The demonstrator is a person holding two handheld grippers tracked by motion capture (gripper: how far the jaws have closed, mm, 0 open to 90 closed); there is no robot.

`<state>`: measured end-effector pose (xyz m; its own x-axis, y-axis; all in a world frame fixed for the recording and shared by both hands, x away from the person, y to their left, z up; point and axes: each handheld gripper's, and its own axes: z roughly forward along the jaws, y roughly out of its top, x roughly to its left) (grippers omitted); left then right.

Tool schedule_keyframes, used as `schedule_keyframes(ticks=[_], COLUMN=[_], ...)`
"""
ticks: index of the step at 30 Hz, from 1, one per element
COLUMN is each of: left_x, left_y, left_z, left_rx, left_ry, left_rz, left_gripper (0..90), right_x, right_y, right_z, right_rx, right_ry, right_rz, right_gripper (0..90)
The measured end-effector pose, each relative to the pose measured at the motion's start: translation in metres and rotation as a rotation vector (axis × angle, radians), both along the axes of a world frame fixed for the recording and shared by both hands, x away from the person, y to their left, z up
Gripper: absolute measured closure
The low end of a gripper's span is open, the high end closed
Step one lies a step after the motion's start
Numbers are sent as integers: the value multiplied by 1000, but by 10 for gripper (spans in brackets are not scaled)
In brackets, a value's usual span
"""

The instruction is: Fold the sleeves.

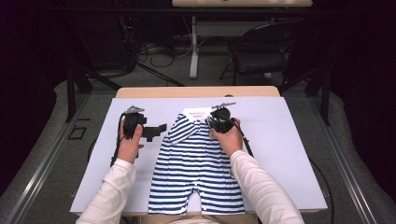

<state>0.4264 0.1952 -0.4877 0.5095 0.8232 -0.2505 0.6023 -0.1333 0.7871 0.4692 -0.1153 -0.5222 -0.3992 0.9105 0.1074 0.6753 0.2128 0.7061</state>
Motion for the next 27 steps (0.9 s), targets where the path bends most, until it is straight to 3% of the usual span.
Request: schedule_keyframes(ticks=[27], left_x=[0], left_y=[0], left_z=[0], left_rx=[1], left_ry=[0], left_rz=[0], left_gripper=[5], right_x=[-7], right_y=[27], right_z=[-16], right_rx=[-42], right_ry=[23], right_rz=[68], right_gripper=[893])
